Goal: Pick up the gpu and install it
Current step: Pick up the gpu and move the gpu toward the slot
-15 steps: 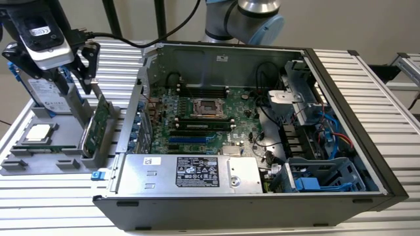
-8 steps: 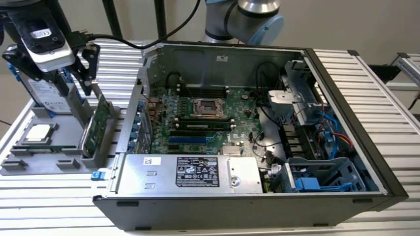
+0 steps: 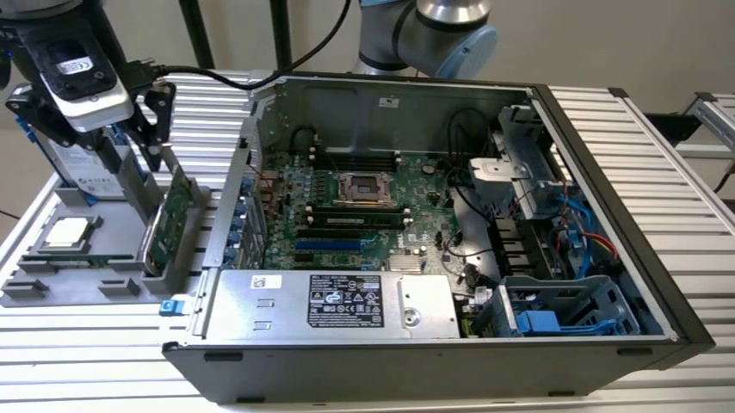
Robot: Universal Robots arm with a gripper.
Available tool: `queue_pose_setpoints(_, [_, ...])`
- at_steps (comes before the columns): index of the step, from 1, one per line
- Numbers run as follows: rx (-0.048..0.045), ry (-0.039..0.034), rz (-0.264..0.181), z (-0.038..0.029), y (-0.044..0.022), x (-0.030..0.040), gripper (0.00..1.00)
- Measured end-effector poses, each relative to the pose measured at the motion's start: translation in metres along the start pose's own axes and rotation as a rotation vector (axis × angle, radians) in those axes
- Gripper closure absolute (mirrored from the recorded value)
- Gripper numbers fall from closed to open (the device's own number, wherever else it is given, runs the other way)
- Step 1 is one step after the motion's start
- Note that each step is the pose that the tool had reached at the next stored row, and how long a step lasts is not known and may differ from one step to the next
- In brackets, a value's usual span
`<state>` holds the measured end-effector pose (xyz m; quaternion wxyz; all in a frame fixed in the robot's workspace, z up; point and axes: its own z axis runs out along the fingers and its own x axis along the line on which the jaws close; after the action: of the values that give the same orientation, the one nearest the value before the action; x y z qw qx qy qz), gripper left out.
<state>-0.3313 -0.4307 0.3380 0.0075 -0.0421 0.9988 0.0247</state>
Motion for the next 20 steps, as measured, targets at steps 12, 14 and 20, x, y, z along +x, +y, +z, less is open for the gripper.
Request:
queue_pose_setpoints(12, [0.0009, -0.002, 0.044, 0.0098, -0.0012, 0.0003, 0.0])
queue_pose_setpoints(14, [0.0009, -0.0019, 0.044, 0.01, -0.0013, 0.0003, 0.0])
queue_pose_setpoints(20, [0.0007, -0.0023, 0.044, 0.0107, -0.0013, 0.0003, 0.0])
